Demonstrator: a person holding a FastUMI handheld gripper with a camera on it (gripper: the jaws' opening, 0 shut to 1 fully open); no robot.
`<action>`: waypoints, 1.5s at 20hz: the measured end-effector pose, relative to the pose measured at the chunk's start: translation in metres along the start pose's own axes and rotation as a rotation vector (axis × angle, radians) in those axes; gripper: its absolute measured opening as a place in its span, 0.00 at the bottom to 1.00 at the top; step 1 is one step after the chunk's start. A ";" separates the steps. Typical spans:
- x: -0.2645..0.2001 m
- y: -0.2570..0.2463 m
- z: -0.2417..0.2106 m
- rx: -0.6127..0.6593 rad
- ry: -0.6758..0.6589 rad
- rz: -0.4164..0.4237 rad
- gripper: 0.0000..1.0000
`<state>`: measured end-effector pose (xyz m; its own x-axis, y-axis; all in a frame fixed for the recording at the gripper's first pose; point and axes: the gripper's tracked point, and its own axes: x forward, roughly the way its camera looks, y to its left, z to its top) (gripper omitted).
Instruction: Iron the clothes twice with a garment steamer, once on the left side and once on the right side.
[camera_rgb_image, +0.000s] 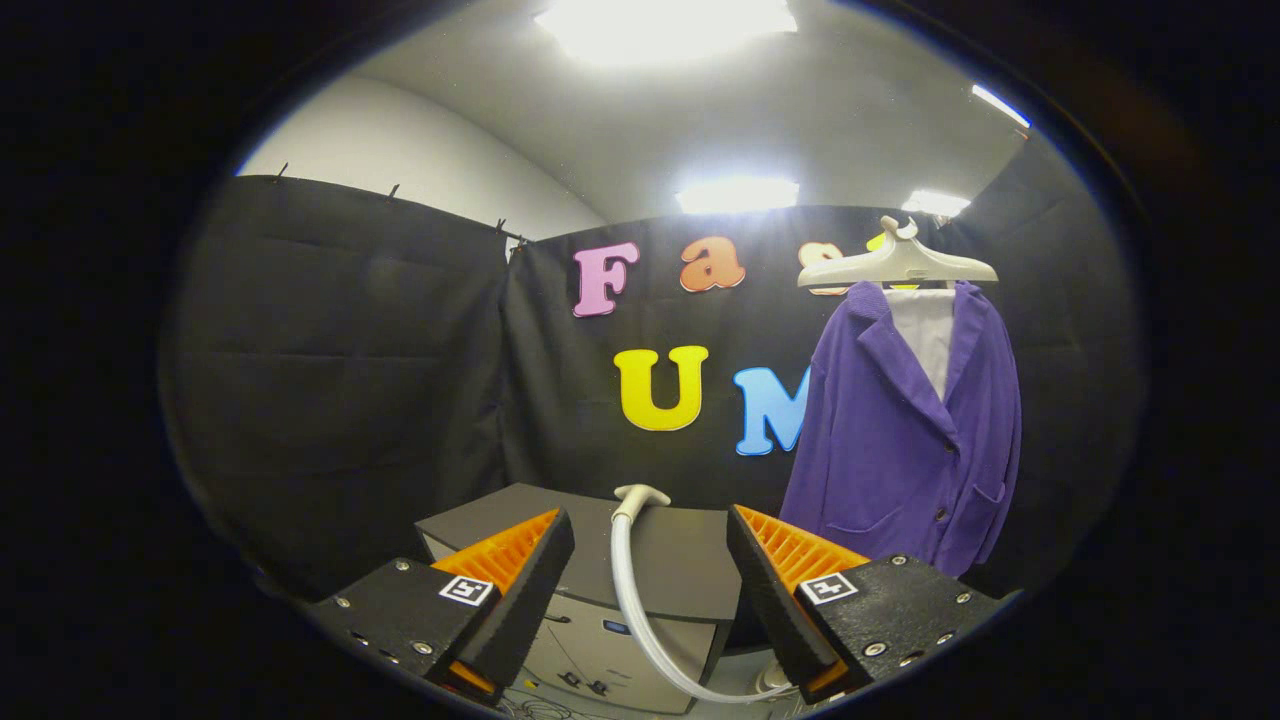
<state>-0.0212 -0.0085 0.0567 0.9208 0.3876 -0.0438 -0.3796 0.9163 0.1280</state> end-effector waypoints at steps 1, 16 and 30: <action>0.006 0.007 0.001 0.013 0.007 0.019 0.95; 0.211 0.042 -0.009 0.171 0.254 -0.073 0.93; 0.348 0.011 -0.130 0.363 0.605 -0.228 0.96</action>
<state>0.2831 0.1498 -0.0858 0.7230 0.2759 -0.6334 -0.0349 0.9302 0.3653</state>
